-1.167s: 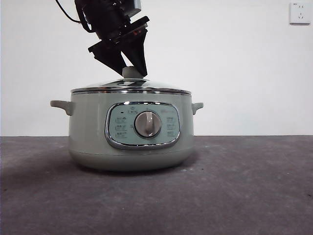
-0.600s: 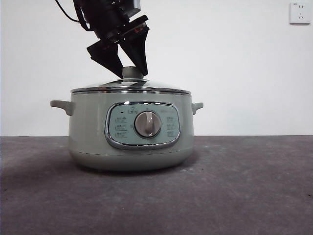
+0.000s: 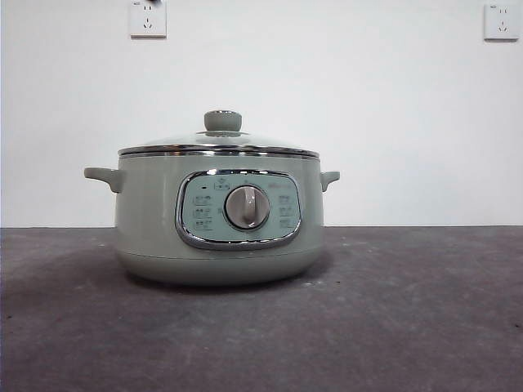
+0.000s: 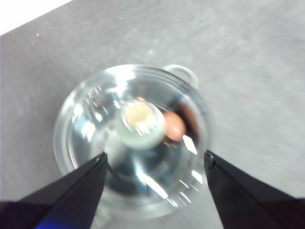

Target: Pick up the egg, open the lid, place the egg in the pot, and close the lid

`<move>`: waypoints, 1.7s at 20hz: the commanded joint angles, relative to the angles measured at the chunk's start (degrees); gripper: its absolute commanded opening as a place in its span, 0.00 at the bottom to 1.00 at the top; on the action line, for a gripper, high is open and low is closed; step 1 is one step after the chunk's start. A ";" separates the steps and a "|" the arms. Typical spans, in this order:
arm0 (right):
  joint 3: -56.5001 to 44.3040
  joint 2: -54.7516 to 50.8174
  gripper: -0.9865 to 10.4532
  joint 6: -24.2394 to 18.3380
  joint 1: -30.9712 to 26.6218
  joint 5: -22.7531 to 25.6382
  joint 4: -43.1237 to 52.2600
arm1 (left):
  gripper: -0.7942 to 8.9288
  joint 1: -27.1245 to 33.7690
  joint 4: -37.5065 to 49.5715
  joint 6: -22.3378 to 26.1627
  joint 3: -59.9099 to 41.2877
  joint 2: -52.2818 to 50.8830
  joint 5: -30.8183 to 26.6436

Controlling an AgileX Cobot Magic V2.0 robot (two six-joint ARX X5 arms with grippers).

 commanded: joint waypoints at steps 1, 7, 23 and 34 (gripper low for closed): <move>-0.42 0.02 0.50 0.39 0.04 -0.20 -1.40 | 0.44 -0.04 -4.13 -3.06 -0.11 -4.72 1.66; -0.42 1.14 0.49 0.39 0.04 -0.42 -1.42 | 0.40 -0.33 -11.45 -5.42 -0.11 -14.49 4.15; -0.42 1.53 0.09 0.85 0.04 -1.49 -1.40 | 0.08 -0.52 -11.43 -5.29 -0.11 -18.97 4.07; -0.42 1.53 0.09 0.85 0.04 -1.49 -1.40 | 0.08 -0.52 -9.75 -5.66 -0.11 -17.42 3.69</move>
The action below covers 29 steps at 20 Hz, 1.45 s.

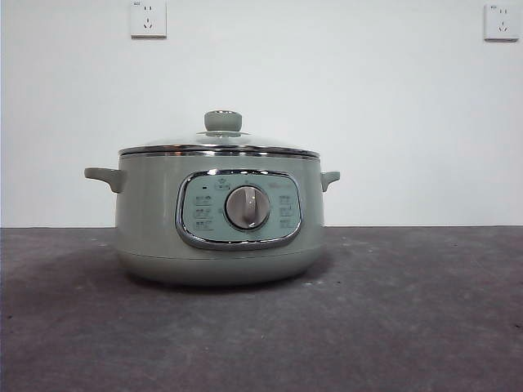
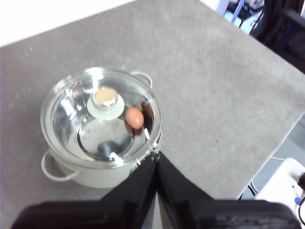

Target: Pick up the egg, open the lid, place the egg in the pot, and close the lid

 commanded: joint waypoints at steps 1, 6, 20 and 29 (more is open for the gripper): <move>-0.42 -0.09 0.09 0.46 0.04 0.02 -1.40 | 0.08 -0.11 -0.20 0.24 -0.11 0.57 -0.26; -0.42 -0.09 0.09 0.46 0.04 0.02 -1.40 | 0.08 2.71 3.87 5.25 -0.24 -0.50 -6.38; -0.42 0.98 0.09 0.46 0.04 0.04 -1.40 | 0.08 27.65 56.63 11.02 -66.01 -42.34 -4.72; -0.42 2.34 0.09 0.46 0.04 0.04 -1.40 | 0.08 28.17 67.49 5.22 -99.49 -61.11 -13.70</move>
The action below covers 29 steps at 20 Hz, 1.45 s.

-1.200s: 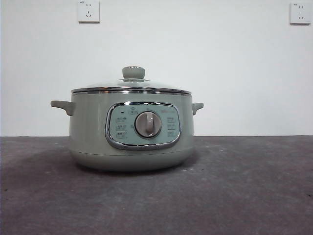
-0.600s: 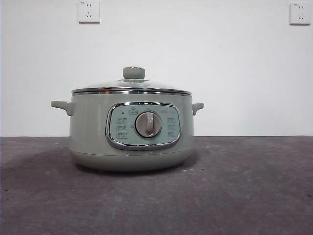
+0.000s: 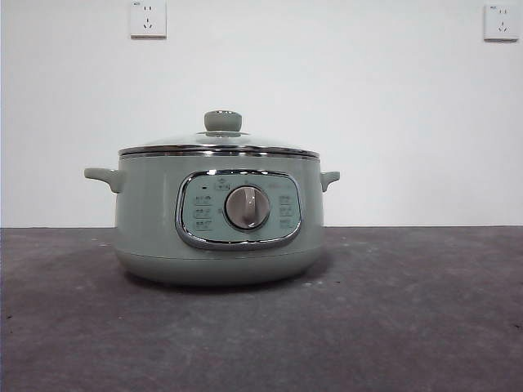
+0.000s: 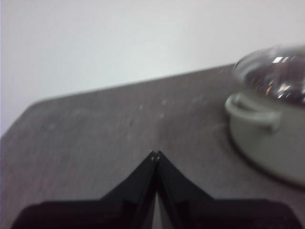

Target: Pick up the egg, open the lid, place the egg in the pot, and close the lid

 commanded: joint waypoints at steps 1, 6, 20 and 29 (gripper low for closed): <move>-0.42 0.61 0.09 0.44 0.04 0.02 -1.40 | 0.08 0.24 1.18 -1.16 -4.55 -4.42 -0.55; -0.39 1.77 0.09 0.44 0.04 0.00 -1.40 | 0.08 0.24 -1.73 -4.15 -10.16 -9.38 -0.52; -0.39 8.00 0.09 0.44 0.04 0.02 -1.38 | 0.08 0.24 -1.86 -4.74 -10.14 -7.23 -0.09; -0.48 8.39 0.09 -3.43 -2.99 4.48 2.97 | 0.08 0.24 -1.86 -4.74 -10.14 -5.44 -0.09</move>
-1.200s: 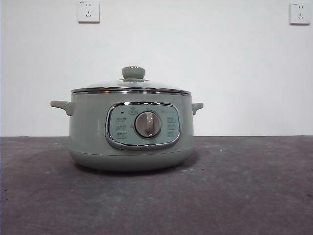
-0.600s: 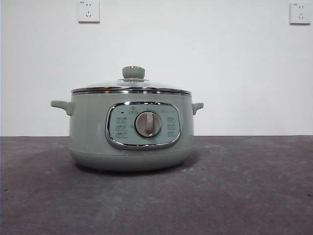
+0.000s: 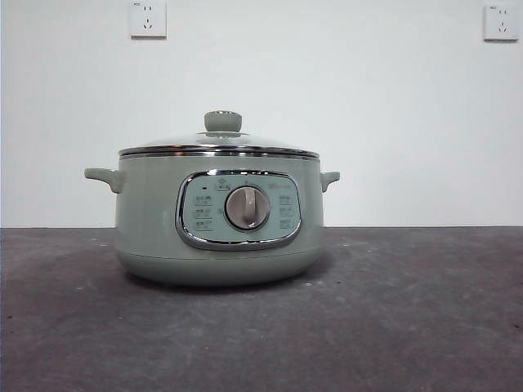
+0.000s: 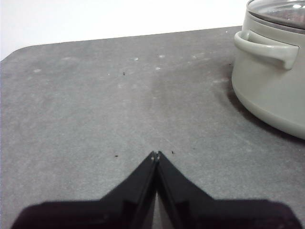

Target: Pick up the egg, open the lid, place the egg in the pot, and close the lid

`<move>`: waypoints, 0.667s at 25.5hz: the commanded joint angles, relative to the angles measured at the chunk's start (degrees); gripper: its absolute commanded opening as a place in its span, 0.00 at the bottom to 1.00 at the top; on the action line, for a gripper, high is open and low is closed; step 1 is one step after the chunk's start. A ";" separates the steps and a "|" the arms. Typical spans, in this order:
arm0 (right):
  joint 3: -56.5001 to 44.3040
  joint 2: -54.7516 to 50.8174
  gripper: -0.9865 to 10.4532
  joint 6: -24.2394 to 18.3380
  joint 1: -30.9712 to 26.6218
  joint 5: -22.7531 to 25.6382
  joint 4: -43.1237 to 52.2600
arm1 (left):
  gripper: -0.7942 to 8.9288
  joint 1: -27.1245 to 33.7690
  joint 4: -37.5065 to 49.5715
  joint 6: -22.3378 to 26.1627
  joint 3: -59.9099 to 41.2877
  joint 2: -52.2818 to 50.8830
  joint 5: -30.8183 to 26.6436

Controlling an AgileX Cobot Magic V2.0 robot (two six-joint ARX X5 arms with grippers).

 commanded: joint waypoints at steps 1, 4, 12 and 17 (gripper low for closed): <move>-0.90 -3.23 0.09 -2.67 -3.65 0.92 6.25 | 0.08 0.13 0.39 -0.35 -0.61 0.07 -0.02; -7.10 -9.64 0.09 -2.69 -12.70 -9.70 20.50 | 0.08 0.13 0.39 -0.35 -0.61 0.07 0.00; -38.66 -29.77 0.09 -8.41 -30.71 -12.28 48.19 | 0.08 0.13 0.39 -0.35 -0.59 0.07 0.00; -55.69 -39.93 0.09 -8.48 -33.92 -12.24 60.61 | 0.08 0.13 0.39 -0.35 -0.61 0.07 0.00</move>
